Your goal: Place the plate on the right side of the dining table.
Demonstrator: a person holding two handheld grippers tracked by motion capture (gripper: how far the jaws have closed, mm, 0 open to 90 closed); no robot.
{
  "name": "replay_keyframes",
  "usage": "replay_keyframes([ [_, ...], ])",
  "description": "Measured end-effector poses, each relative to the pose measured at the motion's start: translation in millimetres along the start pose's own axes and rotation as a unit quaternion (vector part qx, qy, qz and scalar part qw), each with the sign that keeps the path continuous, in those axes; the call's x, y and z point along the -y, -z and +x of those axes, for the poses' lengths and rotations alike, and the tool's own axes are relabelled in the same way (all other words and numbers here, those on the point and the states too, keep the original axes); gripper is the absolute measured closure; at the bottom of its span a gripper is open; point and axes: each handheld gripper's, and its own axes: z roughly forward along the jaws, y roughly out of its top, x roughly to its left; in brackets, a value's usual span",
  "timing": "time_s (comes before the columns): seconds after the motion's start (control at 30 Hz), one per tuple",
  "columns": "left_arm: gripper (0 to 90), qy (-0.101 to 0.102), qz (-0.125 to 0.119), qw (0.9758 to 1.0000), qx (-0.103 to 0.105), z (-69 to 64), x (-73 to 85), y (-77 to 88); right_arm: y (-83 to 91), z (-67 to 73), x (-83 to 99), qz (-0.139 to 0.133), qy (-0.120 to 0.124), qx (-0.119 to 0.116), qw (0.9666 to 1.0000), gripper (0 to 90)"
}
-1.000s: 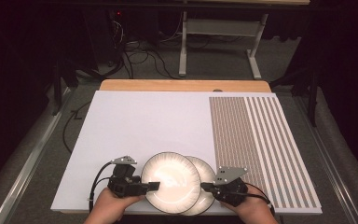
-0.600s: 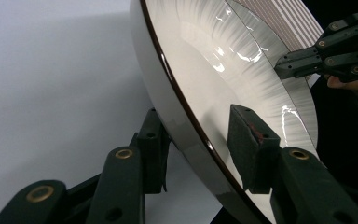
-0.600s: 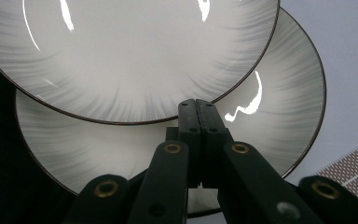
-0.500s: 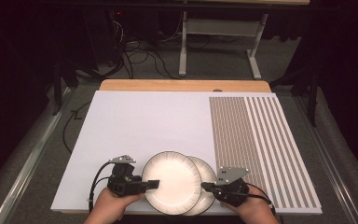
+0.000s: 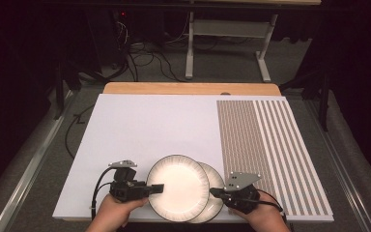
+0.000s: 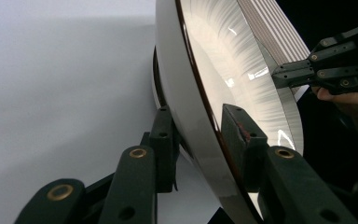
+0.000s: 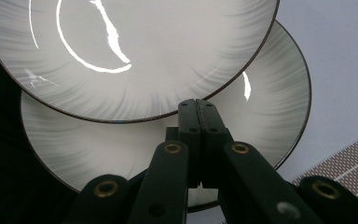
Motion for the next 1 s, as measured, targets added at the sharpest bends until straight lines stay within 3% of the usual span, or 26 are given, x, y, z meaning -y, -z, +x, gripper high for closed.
replay_keyframes([
  [0.47, 73.7, 0.007, -0.026, 0.9995, 0.018, 0.7, -0.3, 3.9, 13.4, -10.6, 3.1, -0.027, -0.026, 0.018, 0.9991, 90.0],
  [1.0, 78.9, -0.005, -0.074, 0.9971, 0.019, 2.1, -4.1, 10.7, 35.5, -25.9, 9.3, -0.066, -0.062, 0.055, 0.9943, 77.3],
])
